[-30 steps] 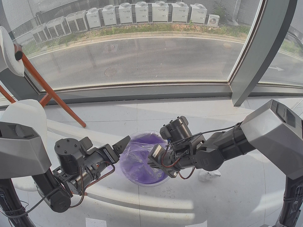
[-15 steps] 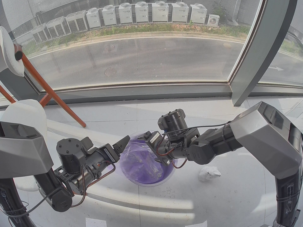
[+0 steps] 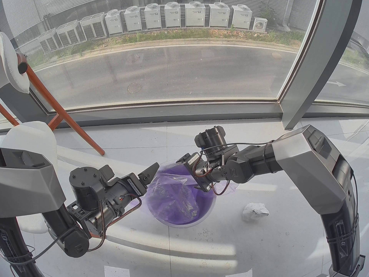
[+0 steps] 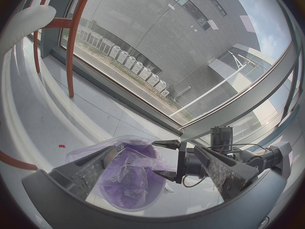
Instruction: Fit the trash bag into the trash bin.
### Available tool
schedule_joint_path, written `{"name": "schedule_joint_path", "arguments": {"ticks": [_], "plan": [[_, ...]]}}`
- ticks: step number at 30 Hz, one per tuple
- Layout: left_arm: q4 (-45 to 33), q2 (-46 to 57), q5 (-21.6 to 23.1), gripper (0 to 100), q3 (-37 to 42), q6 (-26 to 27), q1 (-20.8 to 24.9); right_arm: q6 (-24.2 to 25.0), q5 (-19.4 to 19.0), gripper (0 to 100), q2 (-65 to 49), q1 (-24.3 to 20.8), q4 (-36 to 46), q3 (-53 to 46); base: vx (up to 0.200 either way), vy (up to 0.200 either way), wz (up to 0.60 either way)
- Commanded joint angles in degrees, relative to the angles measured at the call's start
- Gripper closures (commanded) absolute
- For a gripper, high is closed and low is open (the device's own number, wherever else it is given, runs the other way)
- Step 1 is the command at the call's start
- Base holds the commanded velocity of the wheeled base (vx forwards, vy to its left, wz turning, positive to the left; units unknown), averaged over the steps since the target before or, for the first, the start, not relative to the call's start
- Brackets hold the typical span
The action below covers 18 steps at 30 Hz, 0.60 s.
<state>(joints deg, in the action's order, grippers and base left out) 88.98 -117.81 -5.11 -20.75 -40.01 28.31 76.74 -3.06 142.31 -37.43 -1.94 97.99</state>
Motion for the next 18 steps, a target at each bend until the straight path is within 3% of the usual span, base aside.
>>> {"name": "schedule_joint_path", "arguments": {"ticks": [1, 8, 15, 16, 18], "plan": [[1.0, -0.7, 0.1, 0, 0.7, -0.2, 0.2, 0.0, 0.0, 100, 2.8, 1.5, 3.4, 3.9, 0.0, 0.0, 0.0], [0.6, -4.2, 0.4, 0, 0.4, -1.9, -0.1, -1.0, 0.0, 100, 2.1, 0.6, 6.3, 2.8, 0.0, 0.0, 0.0], [-12.4, -1.9, 1.0, 0, -2.8, -8.1, 0.4, -6.5, -0.7, 100, -3.0, -2.5, 6.2, -4.7, 0.0, 0.0, 0.0], [-18.1, 0.0, 1.9, 0, -4.8, -10.5, 0.3, -9.3, -0.7, 100, -4.9, -4.0, 6.2, -8.3, 0.0, 0.0, 0.0], [-18.7, 0.2, 1.9, 0, -5.0, -10.6, 0.3, -9.6, -0.7, 100, -5.0, -4.1, 6.2, -8.7, 0.0, 0.0, 0.0]]}}
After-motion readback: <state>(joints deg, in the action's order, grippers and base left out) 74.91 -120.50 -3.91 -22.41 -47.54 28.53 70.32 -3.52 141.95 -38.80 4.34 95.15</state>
